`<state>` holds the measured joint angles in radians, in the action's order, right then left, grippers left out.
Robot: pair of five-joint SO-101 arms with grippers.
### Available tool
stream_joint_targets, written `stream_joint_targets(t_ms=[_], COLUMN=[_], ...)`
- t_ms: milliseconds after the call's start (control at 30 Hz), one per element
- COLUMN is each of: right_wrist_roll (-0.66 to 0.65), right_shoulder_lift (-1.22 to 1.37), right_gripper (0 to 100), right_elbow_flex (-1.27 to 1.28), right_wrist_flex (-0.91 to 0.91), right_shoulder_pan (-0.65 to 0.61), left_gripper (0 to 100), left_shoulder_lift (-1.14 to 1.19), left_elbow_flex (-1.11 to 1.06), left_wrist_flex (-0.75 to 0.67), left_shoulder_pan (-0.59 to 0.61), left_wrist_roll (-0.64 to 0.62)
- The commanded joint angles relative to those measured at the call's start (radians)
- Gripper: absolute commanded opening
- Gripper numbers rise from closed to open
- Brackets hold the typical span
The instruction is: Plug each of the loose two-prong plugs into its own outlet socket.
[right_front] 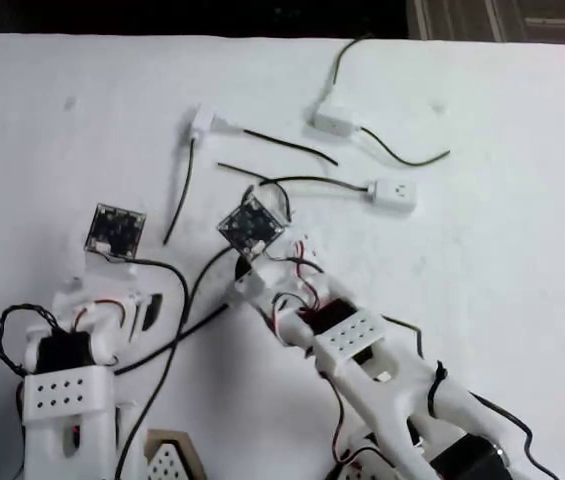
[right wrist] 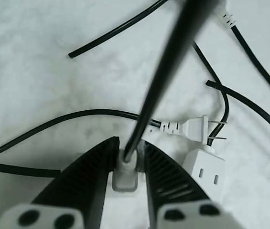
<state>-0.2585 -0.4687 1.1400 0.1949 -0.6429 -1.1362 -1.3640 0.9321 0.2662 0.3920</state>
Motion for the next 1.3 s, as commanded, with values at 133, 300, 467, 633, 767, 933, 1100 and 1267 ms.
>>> stream_joint_targets(t_ms=[133,300,467,633,767,933,1100,1267], right_wrist_roll=[-0.064,-0.066,-0.068,-0.068,-0.068,-0.068,-0.068,-0.068], right_shoulder_lift=[0.001,0.007,0.116,0.171,0.171,0.177,0.183,0.193], right_gripper=[1.8,1.8,1.8,1.8,1.8,1.8,1.8,1.8], right_elbow_flex=[-0.006,-0.009,-0.025,-0.043,-0.038,-0.037,-0.032,-0.032], right_wrist_flex=[-0.019,-0.019,-0.094,-0.102,-0.097,-0.041,0.024,0.058], right_shoulder_pan=[-0.004,0.022,0.025,0.024,0.027,0.027,0.028,0.028], left_gripper=[28,28,28,28,28,28,28,28], left_shoulder_lift=[-0.024,-0.024,-0.024,-0.024,-0.024,-0.024,-0.024,-0.024], left_elbow_flex=[0.006,0.006,0.006,0.006,0.006,0.006,0.005,0.005], left_wrist_flex=[-0.014,-0.014,-0.014,-0.012,-0.012,-0.012,-0.012,-0.012], left_shoulder_pan=[0.007,0.007,0.007,0.007,0.007,0.007,0.007,0.007], left_wrist_roll=[-0.008,-0.008,-0.008,-0.008,-0.008,-0.006,-0.006,-0.006])
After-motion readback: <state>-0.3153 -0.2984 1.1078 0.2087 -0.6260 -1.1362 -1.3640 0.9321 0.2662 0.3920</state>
